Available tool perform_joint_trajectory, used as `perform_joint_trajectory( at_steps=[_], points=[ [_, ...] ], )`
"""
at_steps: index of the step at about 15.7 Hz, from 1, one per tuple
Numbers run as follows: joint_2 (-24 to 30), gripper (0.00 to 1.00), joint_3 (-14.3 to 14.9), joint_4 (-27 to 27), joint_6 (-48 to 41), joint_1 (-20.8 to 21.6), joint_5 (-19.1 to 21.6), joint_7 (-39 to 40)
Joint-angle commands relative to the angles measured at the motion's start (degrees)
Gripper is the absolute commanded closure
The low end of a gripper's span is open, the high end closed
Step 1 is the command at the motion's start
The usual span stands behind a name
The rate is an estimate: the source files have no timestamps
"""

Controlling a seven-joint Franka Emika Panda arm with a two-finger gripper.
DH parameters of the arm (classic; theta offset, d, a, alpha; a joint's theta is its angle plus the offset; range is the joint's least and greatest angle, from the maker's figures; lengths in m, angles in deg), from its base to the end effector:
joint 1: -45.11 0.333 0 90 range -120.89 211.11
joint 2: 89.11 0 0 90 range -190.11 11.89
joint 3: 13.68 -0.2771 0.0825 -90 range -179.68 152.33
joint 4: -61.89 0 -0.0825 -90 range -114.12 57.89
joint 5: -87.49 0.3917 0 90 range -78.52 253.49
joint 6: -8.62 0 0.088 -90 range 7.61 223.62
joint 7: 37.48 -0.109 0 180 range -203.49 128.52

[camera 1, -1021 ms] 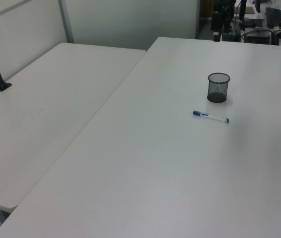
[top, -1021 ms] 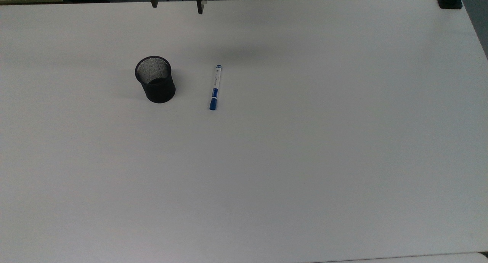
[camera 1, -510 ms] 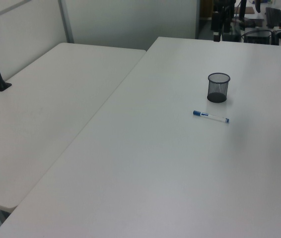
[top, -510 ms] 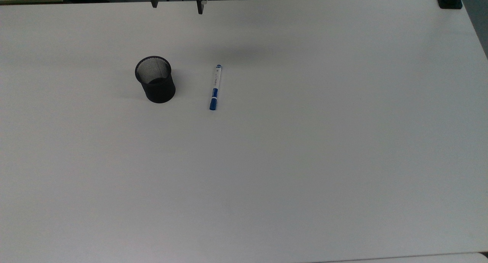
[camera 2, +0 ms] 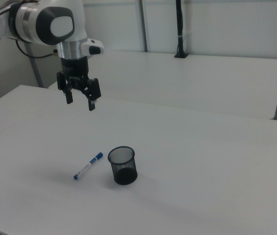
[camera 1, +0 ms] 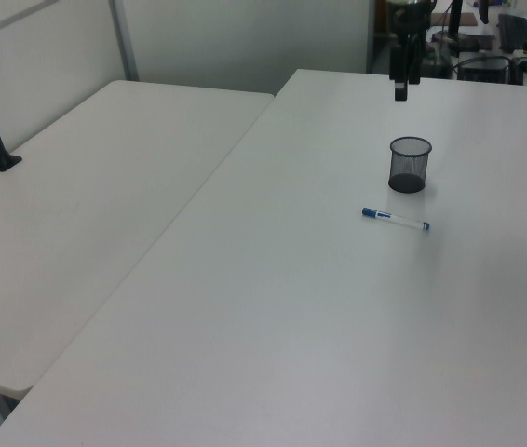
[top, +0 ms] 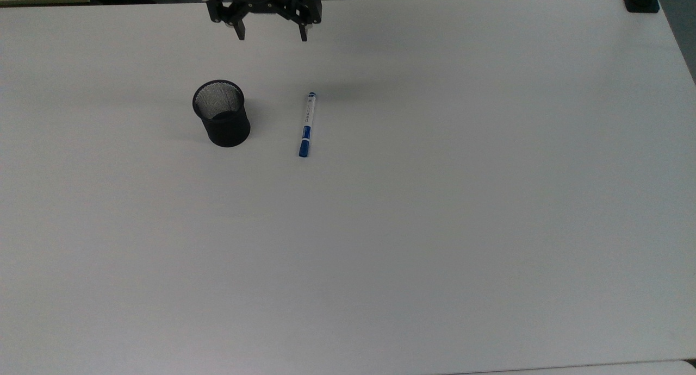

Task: Insert the marker
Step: 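Move the open gripper down over the blue-capped white marker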

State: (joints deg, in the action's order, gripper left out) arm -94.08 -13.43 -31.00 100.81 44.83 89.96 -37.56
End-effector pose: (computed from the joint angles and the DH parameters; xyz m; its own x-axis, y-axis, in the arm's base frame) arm 0.5823 -0.0008 0.5130 0.9950 -0.0123 -0.0989 -0.0165 -0.9990 -0.0422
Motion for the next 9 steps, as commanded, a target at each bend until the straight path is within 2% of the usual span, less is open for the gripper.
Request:
perform_joint_trajectory(
  at_steps=[1, 5, 9],
  points=[
    [-3.3, 0.0, 0.1, 1.2, -1.0, 3.3, 1.0, 1.2],
    [-8.3, 0.1, 0.1, 1.6, -0.4, 4.0, 1.0, 1.3],
    [-9.6, 0.11, 0.5, 0.3, 2.9, 3.5, 0.9, 1.0]
  ],
)
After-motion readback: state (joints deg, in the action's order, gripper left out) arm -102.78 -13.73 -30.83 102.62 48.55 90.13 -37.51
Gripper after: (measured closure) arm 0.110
